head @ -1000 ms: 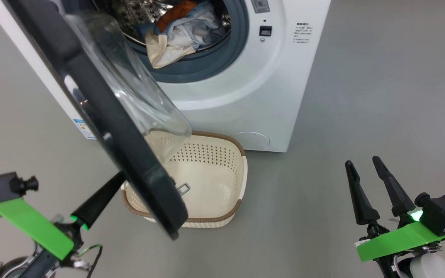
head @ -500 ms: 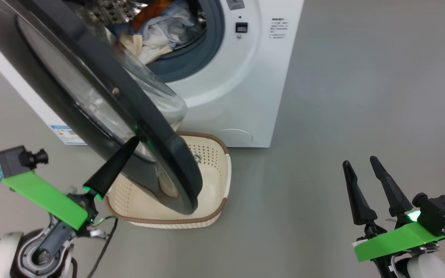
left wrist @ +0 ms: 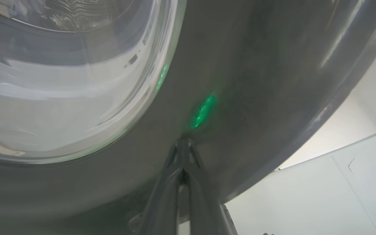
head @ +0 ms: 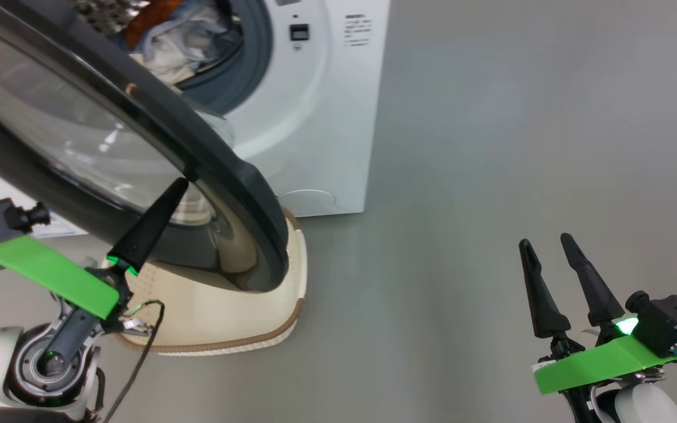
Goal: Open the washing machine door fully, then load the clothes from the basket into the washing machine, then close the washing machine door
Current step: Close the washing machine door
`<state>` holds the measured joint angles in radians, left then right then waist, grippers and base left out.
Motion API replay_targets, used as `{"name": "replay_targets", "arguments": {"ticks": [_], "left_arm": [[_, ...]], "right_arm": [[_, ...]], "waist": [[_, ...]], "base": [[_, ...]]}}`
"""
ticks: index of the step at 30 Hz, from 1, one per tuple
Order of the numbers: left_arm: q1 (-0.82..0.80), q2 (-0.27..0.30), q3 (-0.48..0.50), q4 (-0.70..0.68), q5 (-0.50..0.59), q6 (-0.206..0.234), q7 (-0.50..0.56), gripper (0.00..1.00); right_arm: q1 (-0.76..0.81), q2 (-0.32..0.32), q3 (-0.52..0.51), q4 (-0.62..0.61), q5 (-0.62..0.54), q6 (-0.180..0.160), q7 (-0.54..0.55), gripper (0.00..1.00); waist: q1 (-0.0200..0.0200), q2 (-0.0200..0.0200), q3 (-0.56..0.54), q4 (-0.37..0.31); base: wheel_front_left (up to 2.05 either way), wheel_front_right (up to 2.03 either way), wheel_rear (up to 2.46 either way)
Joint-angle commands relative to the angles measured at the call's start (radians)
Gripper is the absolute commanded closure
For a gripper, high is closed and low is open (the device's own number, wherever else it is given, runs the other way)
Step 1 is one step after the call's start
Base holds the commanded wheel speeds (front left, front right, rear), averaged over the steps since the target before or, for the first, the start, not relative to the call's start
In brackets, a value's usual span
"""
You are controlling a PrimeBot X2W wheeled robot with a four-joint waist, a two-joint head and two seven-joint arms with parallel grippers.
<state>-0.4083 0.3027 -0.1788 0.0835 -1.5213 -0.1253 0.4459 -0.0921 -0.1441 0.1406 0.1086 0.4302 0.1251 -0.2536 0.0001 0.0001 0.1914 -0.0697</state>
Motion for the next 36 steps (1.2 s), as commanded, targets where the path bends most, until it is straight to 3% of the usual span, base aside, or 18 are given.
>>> {"name": "replay_targets", "arguments": {"ticks": [1, 9, 20, 21, 22, 24, 25, 26, 36], "left_arm": [[-0.046, 0.034, 0.031, -0.016, -0.005, -0.005, -0.009, 1.00], [-0.053, 0.058, 0.009, -0.003, -0.010, -0.005, -0.034, 1.00], [0.014, 0.077, 0.012, -0.001, -0.015, -0.005, -0.127, 1.00], [0.023, 0.080, 0.015, 0.000, -0.015, -0.005, -0.137, 0.82], [0.023, 0.080, 0.015, 0.000, -0.015, -0.005, -0.137, 0.82], [0.041, 0.085, 0.016, 0.004, -0.013, -0.005, -0.156, 0.39], [0.050, 0.086, 0.018, 0.005, -0.014, -0.005, -0.166, 0.04], [0.059, 0.088, 0.020, 0.007, -0.014, -0.005, -0.177, 0.00], [0.165, 0.102, 0.019, 0.026, 0.017, -0.005, -0.315, 0.00]], "right_arm": [[-0.022, -0.002, 0.013, -0.028, -0.008, 0.006, -0.008, 0.00], [-0.011, 0.004, 0.001, -0.029, -0.009, 0.006, -0.008, 0.00], [-0.009, 0.001, 0.001, -0.028, -0.009, 0.006, -0.008, 0.00], [-0.008, 0.000, 0.001, -0.028, -0.009, 0.006, -0.008, 0.00], [-0.008, 0.000, 0.001, -0.028, -0.009, 0.006, -0.008, 0.00], [-0.005, -0.001, 0.001, -0.027, -0.009, 0.006, -0.008, 0.00], [-0.005, -0.001, 0.002, -0.026, -0.008, 0.006, -0.008, 0.00], [-0.004, -0.002, 0.002, -0.026, -0.008, 0.006, -0.008, 0.00], [0.007, -0.011, 0.015, -0.016, -0.003, 0.006, -0.008, 0.00]], "waist": [[-0.0001, -0.0001, 0.008, -0.031], [-0.0001, -0.0001, 0.003, -0.046], [-0.0001, -0.0001, -0.014, -0.008], [-0.0001, -0.0001, -0.015, -0.003], [-0.0001, -0.0001, -0.015, -0.003], [-0.0001, -0.0001, -0.019, 0.008], [-0.0001, -0.0001, -0.020, 0.012], [-0.0001, -0.0001, -0.022, 0.018], [-0.0001, -0.0001, -0.051, 0.083]], "base": [[0.00, 0.00, 0.00], [0.00, 0.00, 0.00], [0.00, 0.00, 0.00], [0.00, 0.00, 0.00], [0.00, 0.00, 0.00], [0.00, 0.00, 0.00], [0.00, 0.00, 0.00], [0.00, 0.00, 0.00], [0.00, 0.00, 0.00]]}}
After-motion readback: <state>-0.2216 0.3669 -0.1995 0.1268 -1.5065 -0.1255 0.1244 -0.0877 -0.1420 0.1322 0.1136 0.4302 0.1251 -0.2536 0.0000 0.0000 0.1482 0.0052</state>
